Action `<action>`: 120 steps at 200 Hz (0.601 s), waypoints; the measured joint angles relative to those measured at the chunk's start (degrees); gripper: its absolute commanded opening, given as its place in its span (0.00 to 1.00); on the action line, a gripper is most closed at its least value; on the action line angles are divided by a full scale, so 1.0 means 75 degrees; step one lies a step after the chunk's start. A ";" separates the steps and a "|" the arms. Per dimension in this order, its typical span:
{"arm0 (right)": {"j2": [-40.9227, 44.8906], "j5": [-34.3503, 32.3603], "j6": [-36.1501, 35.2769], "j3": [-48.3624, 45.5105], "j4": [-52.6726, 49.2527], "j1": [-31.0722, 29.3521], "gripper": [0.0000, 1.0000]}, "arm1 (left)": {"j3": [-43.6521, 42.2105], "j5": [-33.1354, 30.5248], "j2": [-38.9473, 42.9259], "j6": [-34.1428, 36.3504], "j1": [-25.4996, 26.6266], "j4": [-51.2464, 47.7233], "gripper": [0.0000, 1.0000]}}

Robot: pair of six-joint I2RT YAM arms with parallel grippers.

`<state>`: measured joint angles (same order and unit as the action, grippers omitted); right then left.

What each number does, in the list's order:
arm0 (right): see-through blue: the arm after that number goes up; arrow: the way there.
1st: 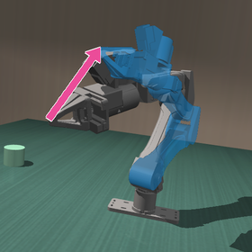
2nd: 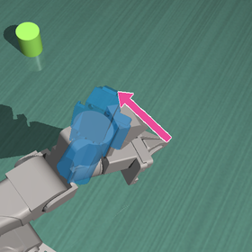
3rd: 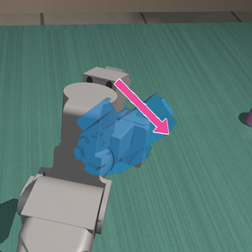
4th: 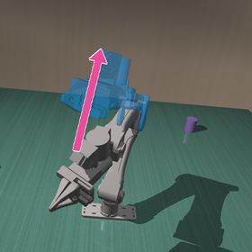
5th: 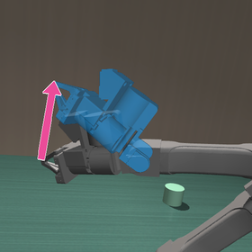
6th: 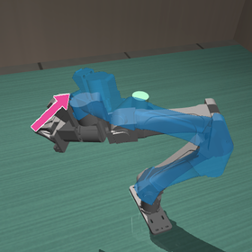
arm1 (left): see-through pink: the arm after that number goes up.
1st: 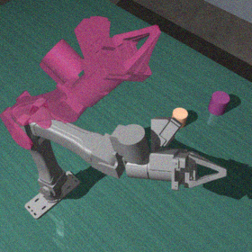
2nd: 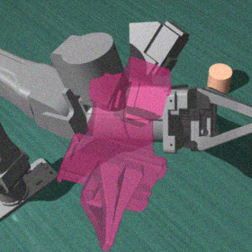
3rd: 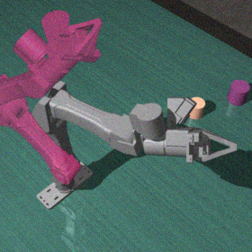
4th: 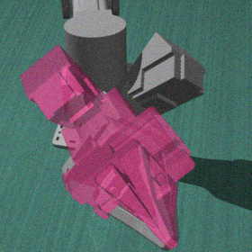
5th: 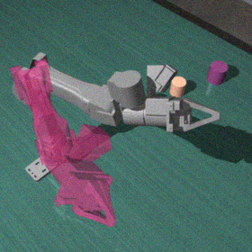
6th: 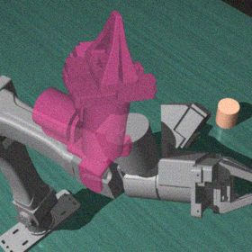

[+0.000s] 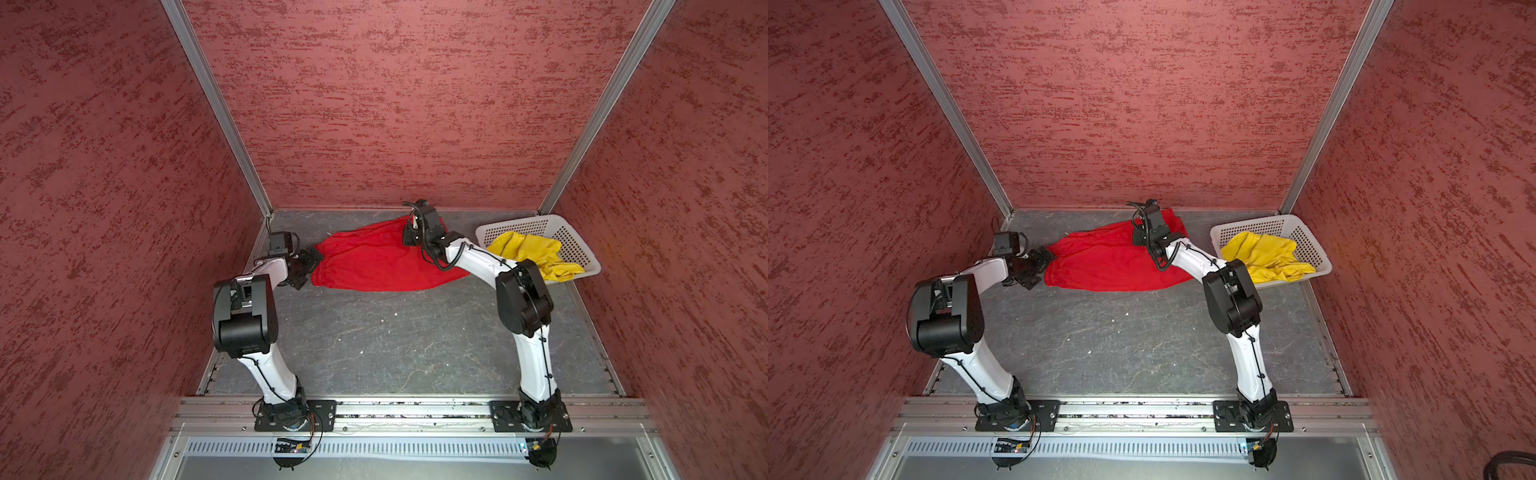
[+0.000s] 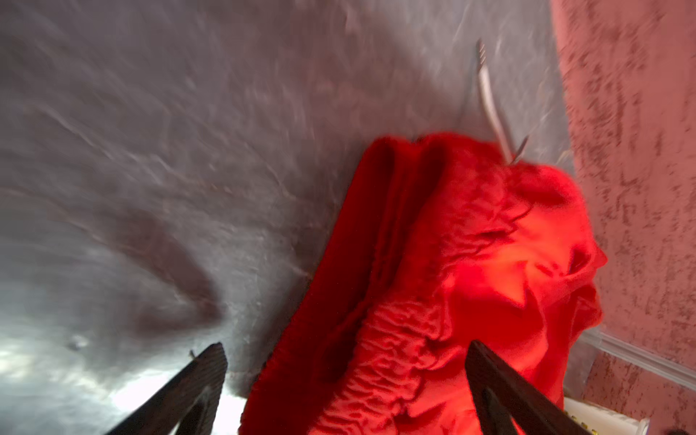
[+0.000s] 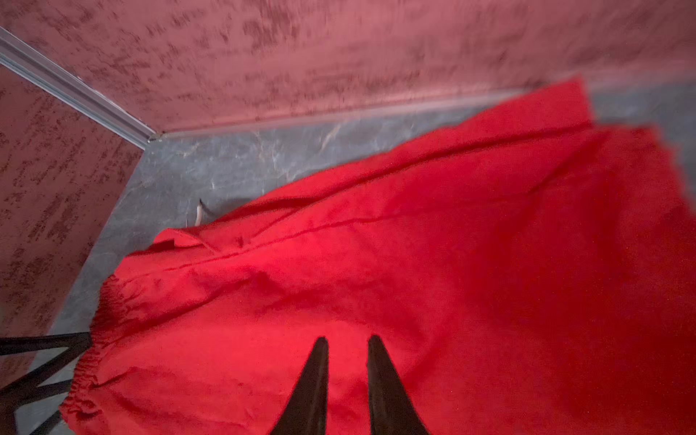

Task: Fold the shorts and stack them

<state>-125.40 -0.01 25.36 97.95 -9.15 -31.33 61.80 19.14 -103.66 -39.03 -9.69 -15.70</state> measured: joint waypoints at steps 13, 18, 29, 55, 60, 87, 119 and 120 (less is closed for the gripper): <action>-0.0376 0.0233 0.0020 0.0003 -0.0087 -0.0160 0.14 | -0.0047 0.0108 -0.0105 -0.0064 0.0087 0.0198 0.99; -0.0498 0.0321 0.0023 0.0003 -0.0125 -0.0213 0.14 | -0.0047 0.0146 -0.0131 -0.0108 0.0114 0.0306 1.00; -0.0764 0.0469 0.0041 0.0020 -0.0239 -0.0323 0.14 | -0.0050 0.0242 -0.0195 -0.0172 0.0157 0.0519 1.00; -0.1145 0.0781 0.0122 0.0131 -0.0434 -0.0548 0.15 | -0.0050 0.0376 -0.0303 -0.0283 0.0187 0.0874 0.87; -0.1148 0.0804 0.0152 0.0149 -0.0425 -0.0577 0.15 | -0.0058 0.0388 -0.0338 -0.0335 0.0187 0.0906 0.79; -0.1151 0.0970 0.0323 0.0090 -0.0391 -0.0618 0.16 | -0.0219 0.0597 -0.0522 -0.0460 0.0184 0.1145 0.29; -0.1090 0.1122 0.0583 -0.0192 0.0006 -0.0653 0.18 | -0.0280 0.0790 -0.0533 -0.0539 0.0187 0.1186 0.00; -0.1084 0.1122 0.0589 -0.0204 0.0020 -0.0653 0.18 | -0.0277 0.0793 -0.0533 -0.0516 0.0187 0.1189 0.00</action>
<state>-133.53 8.40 29.78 96.42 -8.99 -36.23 59.72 25.08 -107.66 -42.89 -8.29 -6.79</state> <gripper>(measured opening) 0.175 0.046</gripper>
